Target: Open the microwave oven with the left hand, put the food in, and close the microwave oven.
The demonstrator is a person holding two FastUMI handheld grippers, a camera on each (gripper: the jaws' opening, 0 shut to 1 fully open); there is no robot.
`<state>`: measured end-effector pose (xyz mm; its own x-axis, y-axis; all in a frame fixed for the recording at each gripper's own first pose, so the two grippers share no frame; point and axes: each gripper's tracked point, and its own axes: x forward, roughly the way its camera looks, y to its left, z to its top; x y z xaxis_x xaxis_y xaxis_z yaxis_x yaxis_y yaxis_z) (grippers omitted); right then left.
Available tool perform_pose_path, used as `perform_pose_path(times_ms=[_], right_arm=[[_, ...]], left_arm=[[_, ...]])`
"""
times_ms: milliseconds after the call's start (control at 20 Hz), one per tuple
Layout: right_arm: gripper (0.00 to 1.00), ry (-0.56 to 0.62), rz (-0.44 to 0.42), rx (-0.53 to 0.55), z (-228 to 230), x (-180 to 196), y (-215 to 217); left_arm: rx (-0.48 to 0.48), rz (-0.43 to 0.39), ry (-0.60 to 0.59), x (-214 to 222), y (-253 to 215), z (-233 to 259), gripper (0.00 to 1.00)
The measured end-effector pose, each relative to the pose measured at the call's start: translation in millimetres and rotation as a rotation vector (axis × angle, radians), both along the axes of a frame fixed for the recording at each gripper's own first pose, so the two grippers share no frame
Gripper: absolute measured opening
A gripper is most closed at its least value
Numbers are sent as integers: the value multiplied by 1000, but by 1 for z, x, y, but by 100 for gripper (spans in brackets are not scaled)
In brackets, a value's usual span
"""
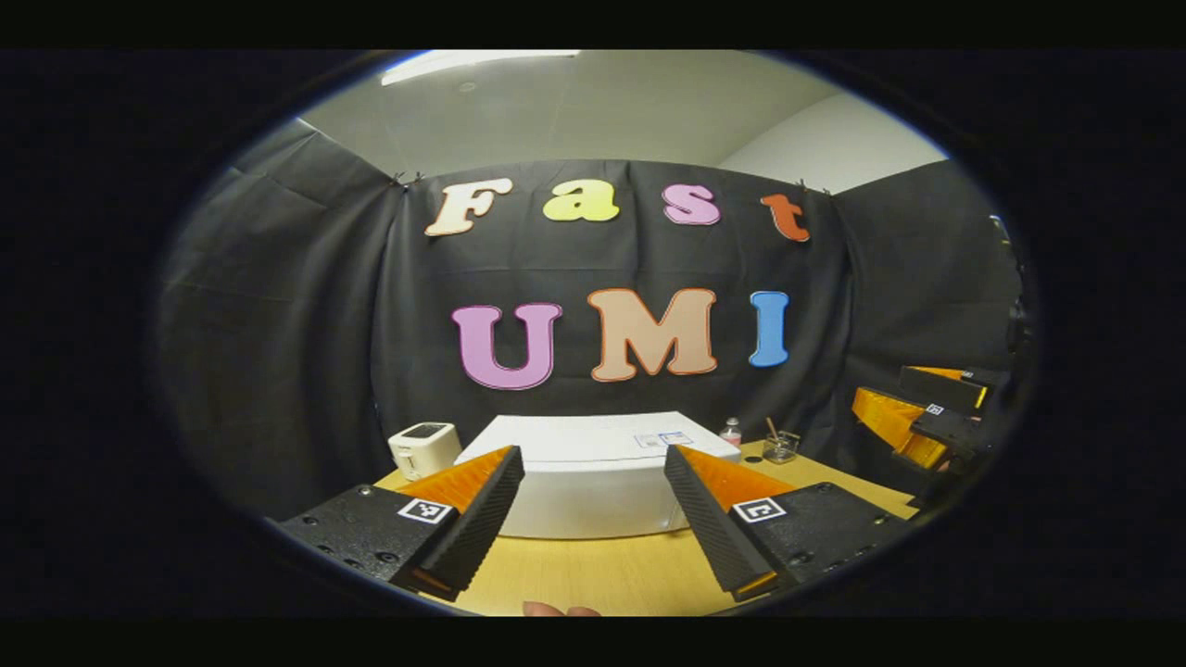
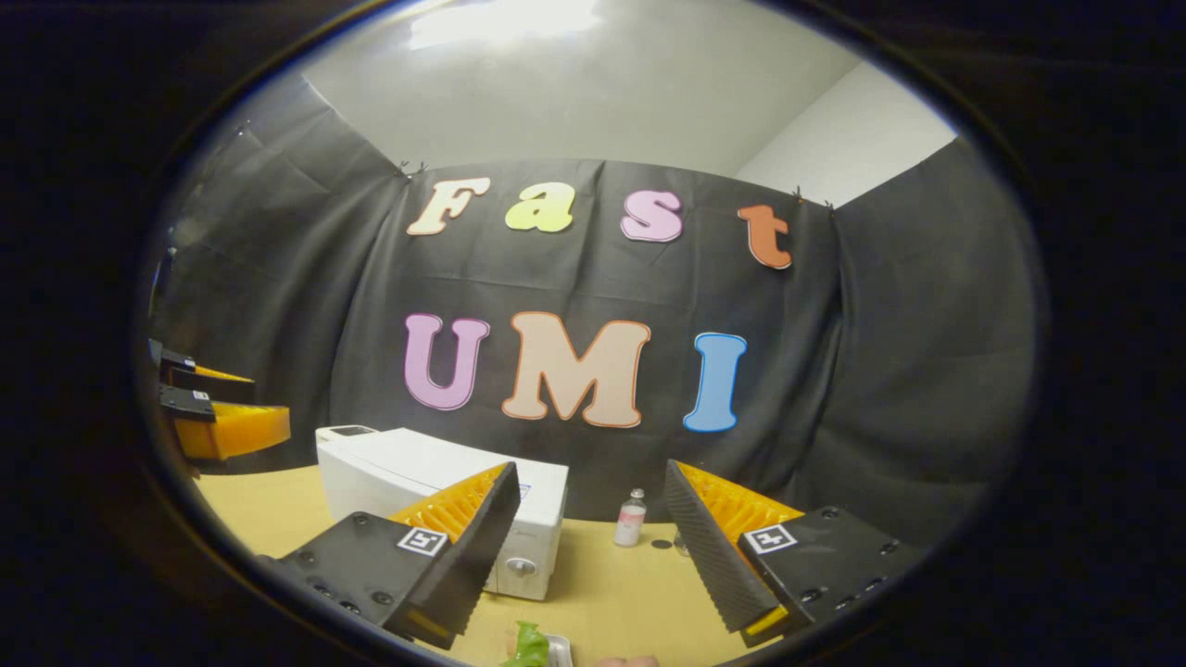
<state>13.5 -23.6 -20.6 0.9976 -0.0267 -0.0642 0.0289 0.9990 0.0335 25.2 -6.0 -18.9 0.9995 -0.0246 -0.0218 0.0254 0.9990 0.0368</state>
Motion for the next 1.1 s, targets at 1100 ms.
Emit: perform_pose_path(times_ms=[1100], right_arm=[[96,130,-203,-8,-8,-81,-110]], left_arm=[[7,-108,346,150,-106,-239,95]])
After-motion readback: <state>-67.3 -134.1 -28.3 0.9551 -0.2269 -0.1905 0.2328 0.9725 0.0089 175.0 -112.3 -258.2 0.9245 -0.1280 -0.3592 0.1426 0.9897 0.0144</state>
